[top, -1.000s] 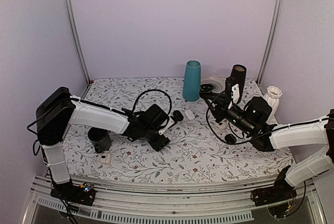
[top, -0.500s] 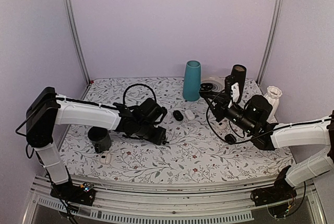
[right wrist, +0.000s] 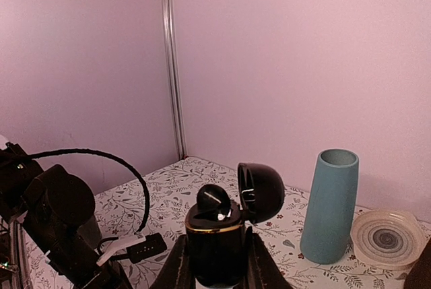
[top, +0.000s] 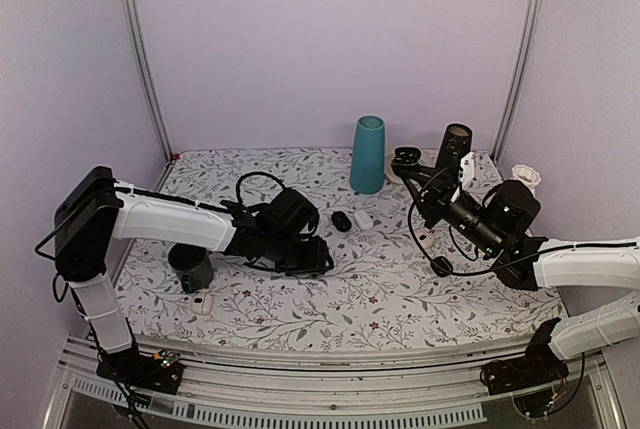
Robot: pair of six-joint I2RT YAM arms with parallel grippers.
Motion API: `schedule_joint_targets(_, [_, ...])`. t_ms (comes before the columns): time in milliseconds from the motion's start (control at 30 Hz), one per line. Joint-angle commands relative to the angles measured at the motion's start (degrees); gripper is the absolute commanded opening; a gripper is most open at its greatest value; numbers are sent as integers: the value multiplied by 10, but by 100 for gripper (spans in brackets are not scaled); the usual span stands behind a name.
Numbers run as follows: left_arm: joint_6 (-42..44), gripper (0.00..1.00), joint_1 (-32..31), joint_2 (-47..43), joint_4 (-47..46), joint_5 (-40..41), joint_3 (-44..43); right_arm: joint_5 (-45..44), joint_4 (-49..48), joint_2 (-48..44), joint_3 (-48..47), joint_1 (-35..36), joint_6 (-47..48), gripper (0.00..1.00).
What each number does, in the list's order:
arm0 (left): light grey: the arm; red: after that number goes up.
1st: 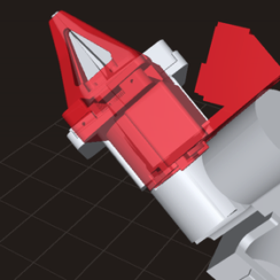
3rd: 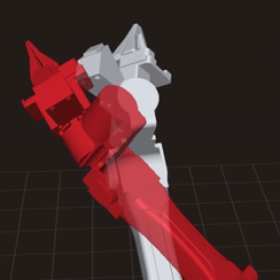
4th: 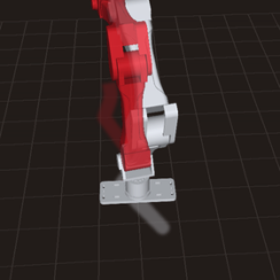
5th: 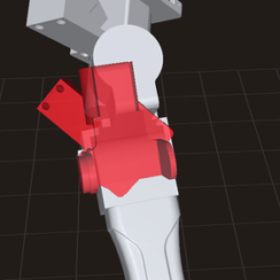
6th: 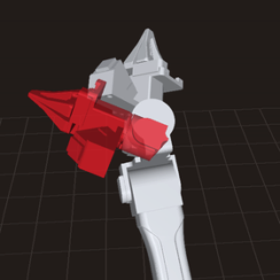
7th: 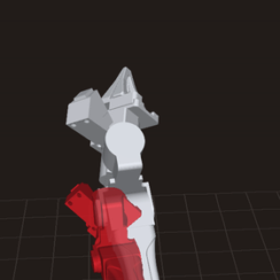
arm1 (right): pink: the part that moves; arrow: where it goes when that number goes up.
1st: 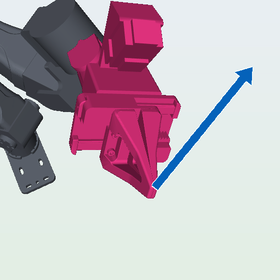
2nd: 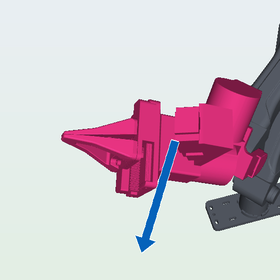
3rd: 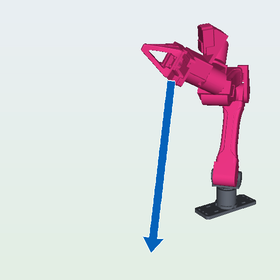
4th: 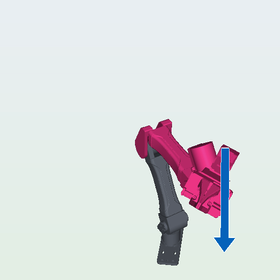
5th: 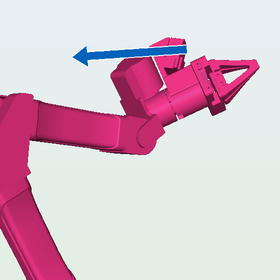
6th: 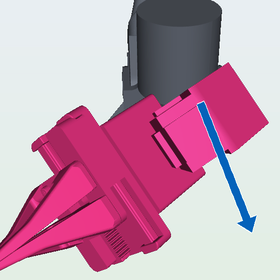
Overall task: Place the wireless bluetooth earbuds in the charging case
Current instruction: Adjust the right earbud at the center of the board.
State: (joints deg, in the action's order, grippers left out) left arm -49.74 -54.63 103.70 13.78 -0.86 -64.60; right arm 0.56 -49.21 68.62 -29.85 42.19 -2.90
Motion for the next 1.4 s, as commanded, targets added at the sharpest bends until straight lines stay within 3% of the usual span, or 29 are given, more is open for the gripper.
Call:
schedule_joint_targets(0, [-41,48,-3,31,-49,-48,7,3,5,-20,13,-5,8,4])
schedule_joint_targets(633, [-31,49,12,56,-81,-61,43,-15,8,-33,23,-5,1,4])
schedule_joint_targets(1367, [44,46,88,37,-67,-43,44,-23,14,-36,21,-5,8,4])
